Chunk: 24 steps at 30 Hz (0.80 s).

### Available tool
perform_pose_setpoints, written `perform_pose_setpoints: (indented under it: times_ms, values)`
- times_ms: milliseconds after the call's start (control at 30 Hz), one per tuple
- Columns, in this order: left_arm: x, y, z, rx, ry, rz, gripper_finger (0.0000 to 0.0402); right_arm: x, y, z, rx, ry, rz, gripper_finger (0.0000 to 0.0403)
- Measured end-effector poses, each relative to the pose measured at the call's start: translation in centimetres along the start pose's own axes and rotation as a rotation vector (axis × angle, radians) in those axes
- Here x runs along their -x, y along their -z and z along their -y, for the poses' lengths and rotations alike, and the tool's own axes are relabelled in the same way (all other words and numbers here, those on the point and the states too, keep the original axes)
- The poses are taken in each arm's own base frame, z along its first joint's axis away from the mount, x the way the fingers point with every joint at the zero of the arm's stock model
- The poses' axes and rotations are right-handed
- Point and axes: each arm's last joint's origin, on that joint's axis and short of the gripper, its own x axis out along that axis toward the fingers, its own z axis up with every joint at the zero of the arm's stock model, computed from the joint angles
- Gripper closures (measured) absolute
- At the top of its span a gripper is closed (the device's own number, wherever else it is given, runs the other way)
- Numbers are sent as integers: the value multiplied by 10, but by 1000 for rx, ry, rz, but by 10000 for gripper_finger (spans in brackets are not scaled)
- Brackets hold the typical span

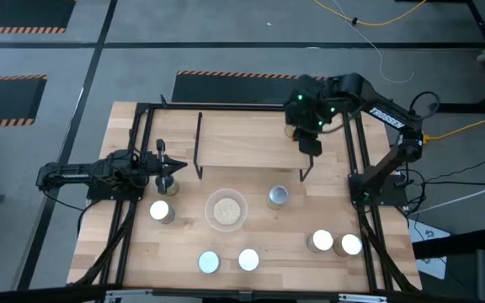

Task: Pick and place cans onto a shelf
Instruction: Put the canned peaches on the shelf

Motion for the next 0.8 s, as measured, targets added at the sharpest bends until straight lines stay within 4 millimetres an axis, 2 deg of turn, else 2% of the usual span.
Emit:
perform_pose_setpoints:
  times_ms: [367, 533, 800]
  values:
    - [0, 0, 0, 0, 0, 0, 401, -10, -3, -71, 144, -96, -27, 331]
    - [0, 0, 0, 0, 0, 0, 401, -29, 5, -102, 143, -68, -72, 331]
    - [0, 0, 0, 0, 0, 1, 401, -67, 34, -140, 127, -24, -122, 331]
